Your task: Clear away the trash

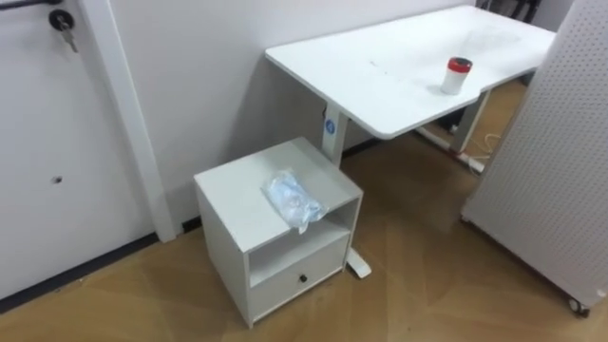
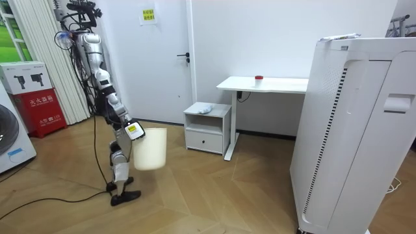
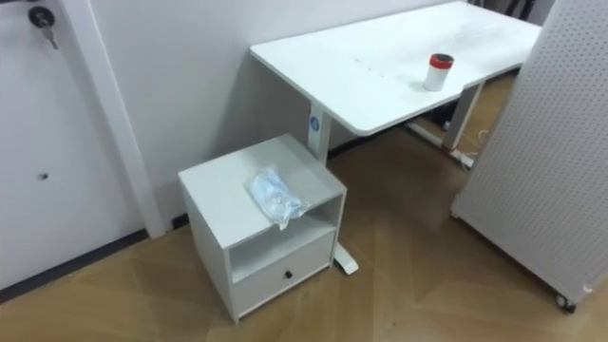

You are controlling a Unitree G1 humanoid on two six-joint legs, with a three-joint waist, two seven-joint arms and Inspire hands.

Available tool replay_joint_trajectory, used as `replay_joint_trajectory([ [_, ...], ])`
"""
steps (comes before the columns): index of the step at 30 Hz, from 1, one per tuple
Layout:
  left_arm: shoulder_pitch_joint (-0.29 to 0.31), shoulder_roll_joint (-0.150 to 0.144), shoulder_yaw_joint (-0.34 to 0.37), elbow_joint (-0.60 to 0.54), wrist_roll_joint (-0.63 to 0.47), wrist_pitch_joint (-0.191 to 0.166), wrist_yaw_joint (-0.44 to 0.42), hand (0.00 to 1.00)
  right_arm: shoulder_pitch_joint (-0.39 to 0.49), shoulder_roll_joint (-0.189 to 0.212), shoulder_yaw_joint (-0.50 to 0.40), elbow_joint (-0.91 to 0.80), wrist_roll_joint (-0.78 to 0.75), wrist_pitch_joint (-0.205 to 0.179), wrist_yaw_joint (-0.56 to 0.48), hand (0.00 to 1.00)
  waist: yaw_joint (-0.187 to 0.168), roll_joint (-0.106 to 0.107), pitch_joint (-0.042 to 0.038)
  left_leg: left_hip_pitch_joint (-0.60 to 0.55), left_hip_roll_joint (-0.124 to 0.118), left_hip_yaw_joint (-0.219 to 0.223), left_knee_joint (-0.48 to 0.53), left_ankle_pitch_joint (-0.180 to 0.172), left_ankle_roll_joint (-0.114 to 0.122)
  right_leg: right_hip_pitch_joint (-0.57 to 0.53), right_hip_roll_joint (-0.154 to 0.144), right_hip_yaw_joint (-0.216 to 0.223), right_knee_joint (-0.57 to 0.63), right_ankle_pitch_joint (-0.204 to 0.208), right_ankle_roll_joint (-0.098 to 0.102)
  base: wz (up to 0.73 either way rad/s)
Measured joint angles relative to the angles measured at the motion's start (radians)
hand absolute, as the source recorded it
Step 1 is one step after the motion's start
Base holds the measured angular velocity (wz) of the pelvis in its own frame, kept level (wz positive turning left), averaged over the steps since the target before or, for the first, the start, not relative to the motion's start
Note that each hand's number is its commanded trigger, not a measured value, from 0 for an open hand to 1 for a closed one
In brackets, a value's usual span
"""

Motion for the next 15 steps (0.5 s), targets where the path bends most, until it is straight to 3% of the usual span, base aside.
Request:
replay_joint_trajectory([
  [1, 0.004, 0.001, 0.0, -0.001, 0.0, 0.0, -0.001, 0.0, -0.006, 0.0, 0.0, 0.003, 0.0, 0.004, -0.001, 1.0, 0.002, 0.001, -0.0001, -0.011, 0.009, 0.008, 0.034, -0.014, -0.01, -0.009, 0.003, -0.014, 0.019, -0.014, -0.008, -0.36],
  [2, 0.013, 0.001, 0.005, 0.0, 0.0, 0.0, -0.004, 0.0, -0.017, -0.001, 0.001, 0.006, 0.0, 0.005, 0.001, 1.0, 0.001, -0.002, 0.0001, -0.038, 0.022, 0.026, 0.104, -0.033, -0.035, -0.022, 0.004, -0.025, 0.052, -0.039, -0.018, -0.33],
  [4, 0.01, -0.003, 0.018, -0.001, -0.001, 0.0, -0.011, 0.0, -0.015, -0.004, -0.002, 0.006, 0.003, 0.004, 0.003, 1.0, -0.01, -0.003, -0.0004, -0.097, 0.038, 0.048, 0.239, -0.031, -0.048, -0.026, 0.004, -0.028, 0.084, -0.065, -0.02, -0.06],
  [5, 0.011, -0.002, 0.01, 0.0, -0.001, 0.0, -0.01, 0.0, -0.018, -0.005, -0.001, 0.005, 0.007, 0.006, 0.001, 1.0, -0.019, -0.01, 0.0015, -0.148, 0.049, 0.055, 0.343, -0.006, -0.087, -0.025, 0.002, -0.015, 0.096, -0.079, -0.025, 0.37],
  [6, 0.011, -0.003, -0.002, 0.001, -0.001, 0.0, -0.009, 0.0, -0.015, -0.006, -0.003, 0.01, 0.021, 0.009, -0.004, 1.0, -0.029, -0.025, 0.0049, -0.224, 0.044, 0.037, 0.456, 0.038, -0.105, -0.015, -0.004, 0.003, 0.105, -0.088, -0.033, 0.38],
  [7, 0.012, -0.006, -0.008, 0.001, -0.002, -0.002, -0.008, 0.0, -0.014, -0.01, -0.004, 0.011, 0.026, 0.015, -0.012, 1.0, -0.03, -0.029, 0.0041, -0.252, 0.03, 0.02, 0.455, 0.034, -0.09, -0.013, -0.005, 0.019, 0.109, -0.094, -0.035, 0.43],
  [8, 0.002, -0.009, -0.033, -0.004, -0.005, -0.003, -0.009, 0.0, -0.005, -0.021, -0.005, 0.011, 0.045, 0.023, -0.023, 1.0, -0.033, -0.032, 0.0023, -0.303, 0.005, 0.0, 0.367, 0.023, -0.072, -0.006, -0.006, 0.044, 0.107, -0.102, -0.041, 0.34],
  [9, 0.004, -0.01, -0.045, -0.01, -0.002, -0.003, -0.009, 0.0, 0.006, -0.033, -0.005, 0.011, 0.054, 0.03, -0.031, 1.0, -0.025, -0.04, -0.002, -0.345, -0.014, 0.001, 0.222, 0.053, -0.087, -0.003, -0.012, 0.062, 0.106, -0.113, -0.041, 0.26],
  [10, 0.01, -0.011, -0.045, -0.015, -0.002, -0.004, -0.008, 0.0, 0.011, -0.037, -0.004, 0.01, 0.054, 0.034, -0.035, 1.0, -0.014, -0.04, -0.0036, -0.358, -0.02, -0.001, 0.148, 0.08, -0.094, 0.0, -0.012, 0.078, 0.107, -0.119, -0.04, -0.16],
  [11, 0.025, -0.01, -0.039, -0.016, -0.003, -0.005, -0.006, 0.0, 0.024, -0.043, -0.003, 0.009, 0.053, 0.037, -0.042, 1.0, 0.011, -0.036, -0.0018, -0.371, -0.016, -0.005, 0.009, 0.159, -0.096, 0.014, -0.017, 0.098, 0.105, -0.131, -0.038, -0.52],
  [12, 0.048, -0.009, -0.035, -0.016, -0.002, -0.004, -0.005, 0.0, 0.03, -0.045, 0.0, 0.006, 0.05, 0.038, -0.049, 1.0, 0.02, -0.031, -0.0002, -0.372, -0.015, -0.01, -0.065, 0.232, -0.094, 0.036, -0.027, 0.109, 0.103, -0.147, -0.035, -0.57],
  [13, 0.056, -0.008, -0.032, -0.015, -0.003, -0.004, -0.004, 0.0, 0.033, -0.045, 0.0, 0.003, 0.046, 0.038, -0.052, 1.0, 0.022, -0.032, -0.0004, -0.371, -0.015, -0.009, -0.076, 0.266, -0.091, 0.047, -0.031, 0.116, 0.1, -0.154, -0.028, -0.42],
  [14, 0.064, -0.009, -0.031, -0.016, -0.002, -0.005, -0.004, 0.0, 0.04, -0.044, 0.001, 0.0, 0.046, 0.038, -0.06, 1.0, 0.023, -0.036, -0.006, -0.362, -0.023, -0.001, -0.07, 0.322, -0.068, 0.063, -0.042, 0.124, 0.092, -0.171, -0.014, -0.31],
  [15, 0.066, -0.011, -0.031, -0.016, -0.003, -0.018, -0.003, 0.0, 0.049, -0.044, -0.001, -0.001, 0.046, 0.039, -0.068, 1.0, 0.024, -0.042, -0.0096, -0.362, -0.032, 0.017, -0.045, 0.338, -0.049, 0.074, -0.058, 0.131, 0.088, -0.186, 0.0, -0.29],
])
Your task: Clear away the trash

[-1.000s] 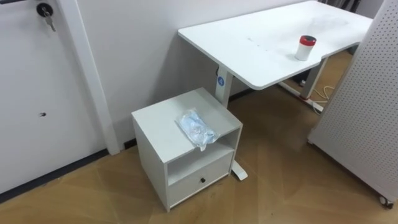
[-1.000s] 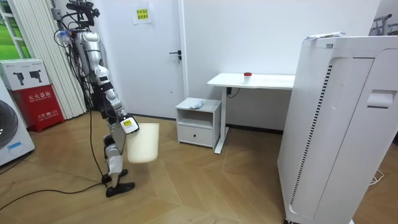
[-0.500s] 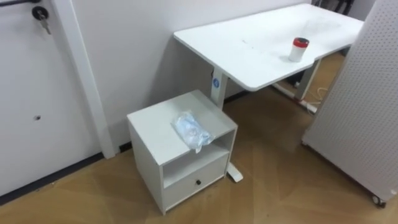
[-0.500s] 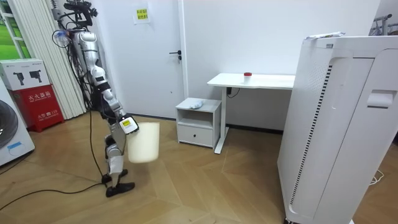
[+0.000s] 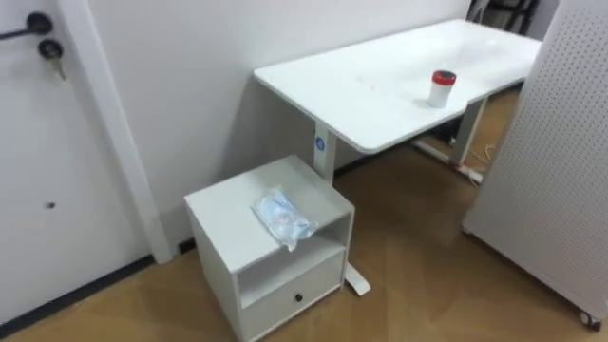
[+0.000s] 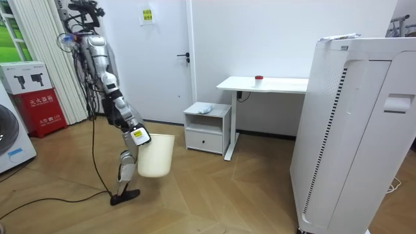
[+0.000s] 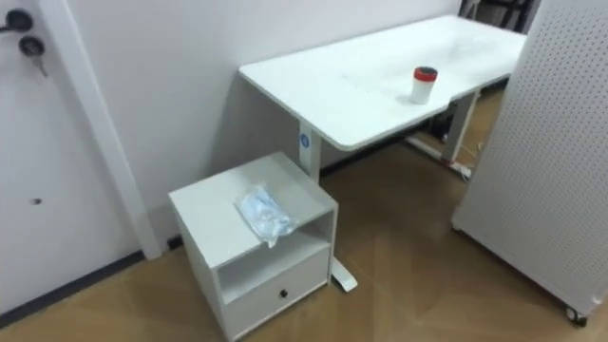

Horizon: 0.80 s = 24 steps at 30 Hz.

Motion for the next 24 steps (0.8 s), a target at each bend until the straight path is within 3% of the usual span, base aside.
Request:
replay_joint_trajectory([
  [1, 0.0, -0.001, -0.001, 0.0, 0.0, -0.007, 0.001, 0.0, 0.001, 0.001, 0.001, -0.002, 0.0, -0.001, -0.005, 1.0, 0.0, -0.005, -0.0024, 0.0, -0.011, 0.004, 0.017, -0.007, 0.011, 0.007, -0.012, 0.004, -0.002, -0.008, 0.008, -0.36],
  [3, -0.007, -0.005, -0.001, -0.001, -0.001, -0.026, 0.005, 0.0, 0.011, 0.001, 0.002, -0.014, -0.001, -0.005, -0.019, 1.0, -0.002, -0.03, -0.0019, -0.006, -0.043, 0.026, 0.106, -0.066, 0.053, 0.047, -0.048, 0.004, -0.027, -0.023, 0.03, -0.24],
  [4, -0.019, -0.005, -0.001, 0.0, -0.001, -0.031, 0.005, 0.0, 0.014, 0.001, 0.0, -0.021, -0.005, -0.005, -0.022, 1.0, -0.003, -0.029, -0.0003, -0.01, -0.042, 0.037, 0.126, -0.088, 0.058, 0.051, -0.054, 0.005, -0.026, -0.023, 0.031, -0.18],
  [5, -0.043, -0.004, -0.002, 0.0, -0.013, -0.046, 0.007, 0.0, 0.013, 0.001, 0.0, -0.034, -0.016, -0.005, -0.027, 1.0, -0.002, -0.028, 0.008, -0.013, -0.044, 0.044, 0.158, -0.127, 0.062, 0.056, -0.064, -0.002, -0.005, -0.026, 0.035, -0.13],
  [7, -0.062, -0.001, -0.003, 0.005, -0.025, -0.07, 0.014, 0.0, 0.007, 0.001, 0.0, -0.042, -0.035, -0.012, -0.031, 1.0, -0.009, -0.025, 0.0094, -0.002, -0.056, 0.047, 0.198, -0.179, 0.073, 0.058, -0.082, -0.021, 0.06, -0.026, 0.047, -0.05],
  [9, -0.091, 0.0, -0.018, 0.006, -0.046, -0.084, 0.024, 0.0, 0.002, -0.001, -0.001, -0.052, -0.034, -0.013, -0.04, 1.0, -0.009, -0.026, 0.0088, 0.039, -0.073, 0.065, 0.212, -0.228, 0.094, 0.014, -0.119, -0.043, 0.243, -0.003, 0.092, -0.05],
  [10, -0.096, 0.003, -0.027, 0.007, -0.052, -0.084, 0.027, 0.0, 0.003, -0.001, 0.0, -0.062, -0.033, -0.013, -0.044, 1.0, -0.008, -0.026, 0.0096, 0.053, -0.079, 0.067, 0.211, -0.237, 0.098, -0.005, -0.129, -0.045, 0.299, 0.013, 0.098, -0.04],
  [12, -0.107, 0.006, -0.06, 0.0, -0.073, -0.087, 0.051, 0.0, 0.002, -0.001, 0.002, -0.087, -0.032, -0.026, -0.058, 1.0, -0.008, -0.016, 0.013, 0.104, -0.087, 0.064, 0.207, -0.271, 0.114, -0.069, -0.154, -0.051, 0.482, 0.135, 0.1, -0.04],
  [14, -0.116, 0.01, -0.07, -0.012, -0.087, -0.089, 0.069, 0.0, 0.001, 0.004, 0.015, -0.111, -0.031, -0.041, -0.059, 1.0, -0.004, 0.001, 0.0073, 0.141, -0.087, 0.056, 0.182, -0.282, 0.122, -0.114, -0.164, -0.058, 0.565, 0.208, 0.1, -0.03],
  [17, -0.145, 0.014, -0.07, -0.023, -0.088, -0.095, 0.105, 0.0, -0.027, 0.01, 0.042, -0.112, -0.032, -0.06, -0.05, 1.0, 0.003, 0.013, 0.0093, 0.186, -0.072, 0.038, 0.13, -0.282, 0.123, -0.238, -0.17, -0.108, 0.625, 0.151, 0.087, 0.03],
  [19, -0.144, 0.015, -0.071, -0.042, -0.098, -0.106, 0.123, 0.0, -0.047, 0.012, 0.051, -0.111, -0.03, -0.065, -0.049, 1.0, 0.001, 0.025, 0.0129, 0.207, -0.054, 0.029, 0.105, -0.282, 0.121, -0.3, -0.154, -0.132, 0.548, 0.118, 0.079, 0.03],
  [22, -0.153, 0.015, -0.082, -0.087, -0.119, -0.117, 0.145, 0.0, -0.061, 0.017, 0.107, -0.111, -0.023, -0.088, -0.048, 1.0, -0.004, 0.026, 0.0131, 0.225, -0.027, 0.0, 0.059, -0.275, 0.107, -0.342, -0.099, -0.154, 0.235, 0.121, 0.076, 0.16],
  [23, -0.158, 0.012, -0.088, -0.107, -0.119, -0.124, 0.154, 0.0, -0.063, 0.019, 0.12, -0.105, -0.015, -0.092, -0.046, 1.0, -0.003, 0.021, 0.0104, 0.236, -0.023, -0.014, 0.042, -0.273, 0.1, -0.337, -0.075, -0.162, 0.094, 0.159, 0.074, 0.38],
  [24, -0.165, 0.006, -0.088, -0.12, -0.119, -0.134, 0.161, 0.0, -0.065, 0.024, 0.121, -0.089, -0.006, -0.102, -0.042, 1.0, -0.013, 0.02, 0.0068, 0.245, -0.019, -0.037, 0.034, -0.274, 0.095, -0.327, -0.049, -0.156, 0.024, 0.244, 0.065, 0.44],
])
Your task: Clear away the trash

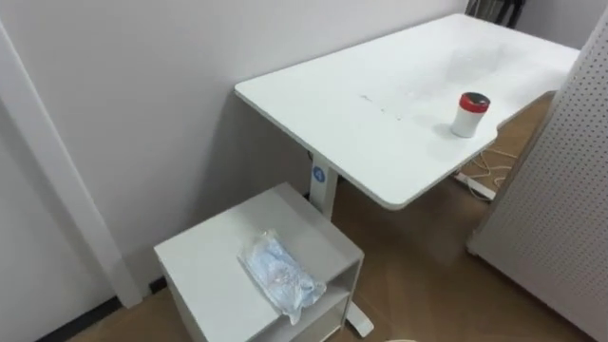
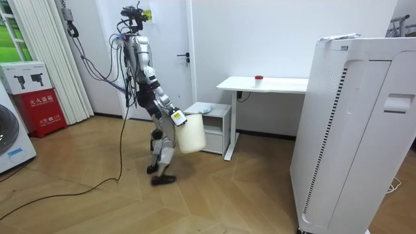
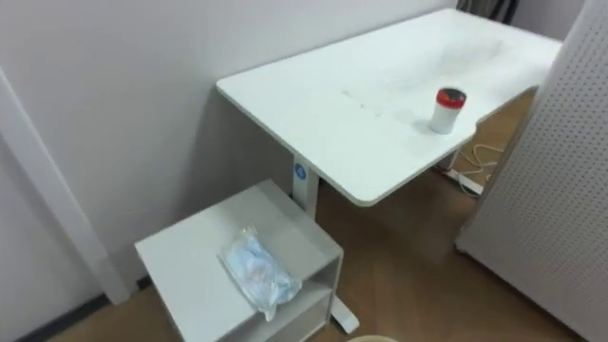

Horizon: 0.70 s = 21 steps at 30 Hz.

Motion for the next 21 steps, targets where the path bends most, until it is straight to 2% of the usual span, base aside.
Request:
replay_joint_trajectory([
  [1, -0.003, -0.002, -0.001, -0.005, 0.001, -0.008, 0.004, 0.0, -0.001, 0.001, 0.0, 0.013, 0.003, -0.006, 0.0, 1.0, -0.007, 0.0, -0.0021, 0.005, 0.001, -0.011, -0.004, 0.0, -0.003, 0.013, 0.009, 0.005, -0.02, 0.032, 0.006, 0.46],
  [2, -0.004, -0.005, -0.005, -0.018, 0.002, -0.025, 0.014, 0.0, -0.002, 0.001, 0.0, 0.03, 0.006, -0.015, 0.003, 1.0, -0.01, 0.003, -0.0049, 0.016, 0.007, -0.024, -0.019, 0.005, -0.011, 0.043, 0.021, -0.004, -0.049, 0.044, 0.001, 0.28],
  [3, -0.002, -0.004, -0.003, -0.043, 0.003, -0.037, 0.02, 0.0, -0.002, 0.0, -0.001, 0.04, 0.005, -0.032, 0.009, 1.0, -0.01, 0.006, 0.0009, 0.024, 0.013, -0.025, -0.028, 0.006, -0.013, 0.061, 0.028, -0.011, -0.073, 0.047, -0.002, 0.15],
  [7, 0.002, -0.003, -0.003, -0.123, 0.015, -0.047, 0.046, 0.0, -0.001, -0.008, -0.004, 0.049, 0.005, -0.054, 0.02, 1.0, -0.013, 0.021, 0.003, 0.045, 0.021, -0.024, -0.062, 0.01, -0.02, 0.078, 0.038, -0.007, -0.102, 0.044, -0.004, -0.01],
  [8, 0.006, -0.001, -0.002, -0.177, 0.028, -0.048, 0.055, 0.0, -0.002, -0.009, -0.004, 0.049, 0.004, -0.057, 0.024, 1.0, -0.014, 0.022, 0.0027, 0.047, 0.021, -0.024, -0.069, 0.011, -0.023, 0.078, 0.038, -0.009, -0.106, 0.041, -0.006, 0.0],
  [11, -0.001, 0.003, -0.012, -0.284, 0.043, -0.092, 0.098, 0.0, -0.008, -0.01, -0.004, 0.061, 0.0, -0.066, 0.034, 1.0, -0.025, 0.023, 0.0039, 0.063, 0.022, -0.029, -0.092, 0.016, -0.029, 0.089, 0.039, -0.016, -0.111, 0.036, -0.009, 0.07],
  [14, -0.044, 0.007, -0.046, -0.331, 0.049, -0.116, 0.147, 0.0, -0.048, -0.012, 0.005, 0.096, -0.003, -0.065, 0.045, 1.0, -0.034, 0.027, 0.0072, 0.062, 0.024, -0.03, -0.092, 0.016, -0.029, 0.089, 0.041, -0.016, -0.112, 0.035, -0.009, 0.03],
  [19, -0.147, 0.01, -0.081, -0.329, 0.05, -0.127, 0.195, 0.0, -0.086, -0.013, 0.036, 0.102, -0.045, -0.065, 0.046, 1.0, -0.047, 0.032, 0.0136, 0.047, 0.025, -0.027, -0.091, 0.016, -0.029, 0.086, 0.041, -0.025, -0.131, 0.035, -0.009, 0.0],
  [21, -0.181, 0.016, -0.082, -0.327, 0.051, -0.145, 0.222, 0.0, -0.101, -0.013, 0.038, 0.102, -0.047, -0.066, 0.044, 1.0, -0.057, 0.035, 0.0151, 0.024, 0.026, -0.025, -0.091, 0.016, -0.029, 0.06, 0.042, -0.023, -0.13, 0.036, -0.009, 0.0],
])
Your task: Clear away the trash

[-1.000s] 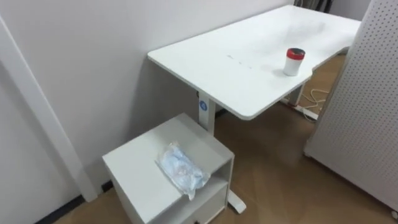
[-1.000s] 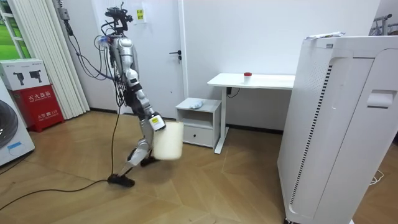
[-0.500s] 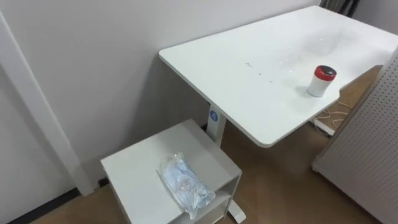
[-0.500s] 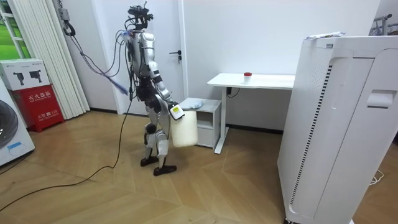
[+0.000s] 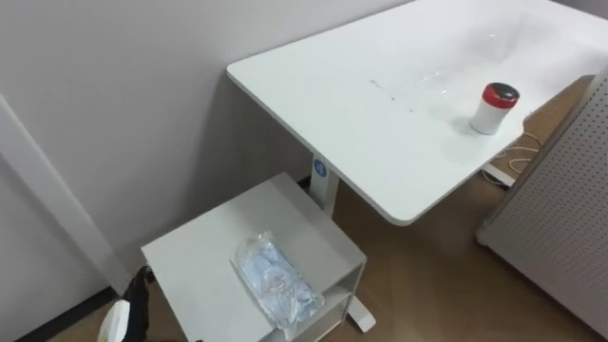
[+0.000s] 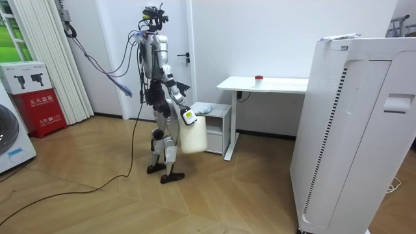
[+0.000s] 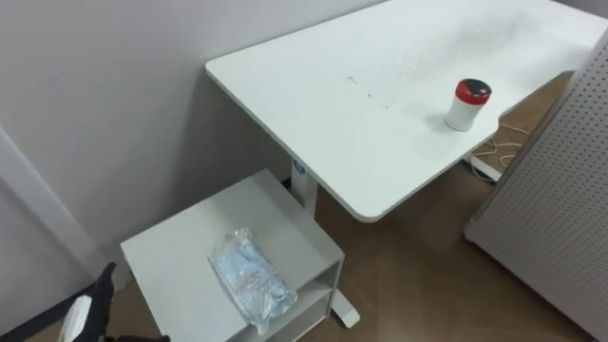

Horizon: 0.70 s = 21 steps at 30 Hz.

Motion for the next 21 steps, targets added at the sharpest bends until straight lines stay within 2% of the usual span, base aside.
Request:
replay_joint_trajectory([
  [4, -0.036, 0.013, -0.013, 0.01, 0.002, -0.004, 0.054, 0.0, -0.032, -0.004, 0.038, 0.023, 0.009, 0.001, -0.002, 1.0, -0.017, 0.004, 0.0016, -0.027, 0.004, 0.012, 0.002, 0.001, -0.002, -0.035, 0.005, 0.008, 0.005, 0.002, -0.004, -0.1],
  [6, -0.082, 0.025, -0.037, 0.042, 0.0, -0.006, 0.086, 0.0, -0.052, -0.008, 0.062, 0.033, 0.01, 0.001, -0.002, 1.0, -0.039, 0.009, 0.0052, -0.044, 0.005, 0.012, 0.002, 0.002, -0.003, -0.047, 0.005, 0.008, 0.004, 0.004, -0.005, 0.02],
  [10, -0.157, 0.032, -0.059, 0.098, 0.0, -0.015, 0.11, 0.0, -0.081, -0.017, 0.11, 0.035, 0.01, -0.002, -0.007, 1.0, -0.055, 0.02, 0.0118, -0.06, 0.005, 0.014, 0.004, 0.002, -0.003, -0.07, 0.009, 0.025, 0.007, 0.006, -0.006, -0.07],
  [13, -0.206, 0.044, -0.067, 0.117, -0.001, -0.042, 0.133, 0.0, -0.102, -0.019, 0.141, 0.033, 0.01, -0.014, -0.022, 1.0, -0.071, 0.027, 0.0164, -0.093, 0.004, 0.029, 0.017, 0.002, -0.003, -0.109, 0.008, 0.035, 0.024, 0.006, -0.006, -0.11],
  [14, -0.223, 0.049, -0.074, 0.129, -0.004, -0.052, 0.135, 0.0, -0.109, -0.021, 0.155, 0.034, 0.01, -0.02, -0.027, 1.0, -0.078, 0.031, 0.0195, -0.111, 0.004, 0.049, 0.042, 0.0, -0.007, -0.113, 0.003, 0.042, 0.02, 0.007, -0.007, 0.0],
  [15, -0.242, 0.053, -0.077, 0.147, -0.012, -0.065, 0.135, 0.0, -0.118, -0.021, 0.167, 0.034, 0.01, -0.021, -0.034, 1.0, -0.087, 0.028, 0.0294, -0.159, 0.006, 0.076, 0.122, -0.004, -0.025, -0.111, -0.009, 0.068, 0.017, 0.009, -0.006, 0.04],
  [16, -0.255, 0.056, -0.077, 0.164, -0.016, -0.076, 0.136, 0.0, -0.124, -0.02, 0.168, 0.034, 0.01, -0.021, -0.036, 1.0, -0.095, 0.026, 0.0385, -0.202, 0.009, 0.088, 0.194, -0.009, -0.058, -0.109, -0.016, 0.101, 0.017, 0.01, -0.005, 0.32],
  [17, -0.29, 0.058, -0.095, 0.199, -0.031, -0.091, 0.136, 0.0, -0.126, -0.019, 0.165, 0.035, 0.012, -0.026, -0.048, 1.0, -0.114, 0.021, 0.0515, -0.283, 0.03, 0.096, 0.228, -0.016, -0.081, -0.122, -0.017, 0.157, 0.023, 0.011, 0.0, 0.6],
  [18, -0.336, 0.061, -0.118, 0.206, -0.032, -0.098, 0.136, 0.0, -0.13, -0.021, 0.149, 0.033, 0.015, -0.029, -0.059, 1.0, -0.123, 0.048, 0.0466, -0.372, 0.093, 0.11, 0.18, 0.032, -0.054, -0.178, -0.005, 0.171, 0.072, -0.006, 0.018, 0.56],
  [19, -0.357, 0.064, -0.133, 0.207, -0.034, -0.099, 0.138, 0.0, -0.136, -0.019, 0.145, 0.033, 0.017, -0.025, -0.062, 1.0, -0.118, 0.039, 0.0493, -0.393, 0.094, 0.143, 0.206, 0.038, -0.044, -0.214, -0.01, 0.177, 0.104, -0.024, 0.028, 0.27],
  [20, -0.381, 0.068, -0.15, 0.222, -0.04, -0.099, 0.143, 0.0, -0.156, -0.016, 0.145, 0.033, 0.025, -0.018, -0.063, 1.0, -0.113, 0.032, 0.0523, -0.421, 0.096, 0.174, 0.217, 0.043, -0.035, -0.266, -0.022, 0.156, 0.139, -0.037, 0.035, -0.17],
  [21, -0.391, 0.069, -0.159, 0.255, -0.04, -0.099, 0.146, 0.0, -0.172, -0.016, 0.149, 0.03, 0.029, -0.021, -0.064, 1.0, -0.11, 0.03, 0.053, -0.434, 0.095, 0.181, 0.227, 0.043, -0.035, -0.294, -0.025, 0.136, 0.152, -0.033, 0.032, -0.29],
])
